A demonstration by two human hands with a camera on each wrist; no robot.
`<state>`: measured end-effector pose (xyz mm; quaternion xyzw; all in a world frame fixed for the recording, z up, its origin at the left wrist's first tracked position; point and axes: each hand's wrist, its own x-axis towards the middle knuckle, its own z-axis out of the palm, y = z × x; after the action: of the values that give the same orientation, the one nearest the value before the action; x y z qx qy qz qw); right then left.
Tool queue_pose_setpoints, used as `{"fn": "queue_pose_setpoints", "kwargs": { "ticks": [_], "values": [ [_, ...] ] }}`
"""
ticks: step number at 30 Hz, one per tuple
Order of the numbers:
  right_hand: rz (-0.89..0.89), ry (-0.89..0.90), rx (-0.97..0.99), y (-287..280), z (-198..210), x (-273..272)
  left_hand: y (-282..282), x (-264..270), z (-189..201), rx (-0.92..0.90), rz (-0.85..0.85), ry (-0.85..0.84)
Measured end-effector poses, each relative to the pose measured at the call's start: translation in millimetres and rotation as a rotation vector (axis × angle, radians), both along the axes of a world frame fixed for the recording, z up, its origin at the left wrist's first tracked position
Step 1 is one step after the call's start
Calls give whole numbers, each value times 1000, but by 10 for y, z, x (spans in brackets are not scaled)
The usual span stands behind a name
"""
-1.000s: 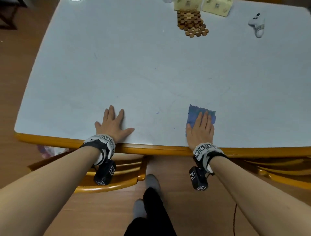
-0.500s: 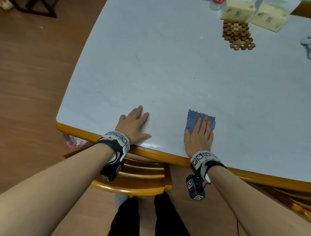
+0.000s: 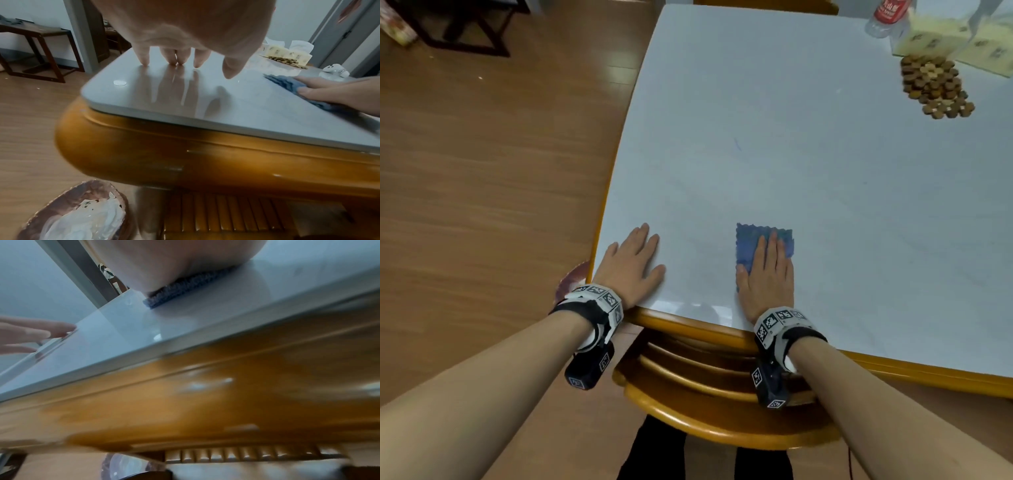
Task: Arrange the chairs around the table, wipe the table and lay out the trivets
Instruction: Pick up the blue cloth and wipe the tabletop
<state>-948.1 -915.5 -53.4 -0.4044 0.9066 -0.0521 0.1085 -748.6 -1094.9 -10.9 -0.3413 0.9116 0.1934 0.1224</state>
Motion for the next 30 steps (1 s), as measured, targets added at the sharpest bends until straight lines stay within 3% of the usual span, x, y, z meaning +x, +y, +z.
{"fn": "queue_pose_setpoints", "kwargs": {
  "ticks": [5,12,17,22,30],
  "values": [
    [136,-41,-36,-643,10,574,-335,463,70,-21,11,83],
    [356,-116,-109,-1183,-8,1327,-717,1296,189,-6,318,98],
    [510,-227,-265,-1563,-61,1774,-788,2015,250,-2,445,85],
    [777,-257,-155,-1958,42,2130,-731,2489,309,0,548,85],
    [688,-510,-225,-2265,274,2240,-678,2777,422,13,598,73]
  ]
}}
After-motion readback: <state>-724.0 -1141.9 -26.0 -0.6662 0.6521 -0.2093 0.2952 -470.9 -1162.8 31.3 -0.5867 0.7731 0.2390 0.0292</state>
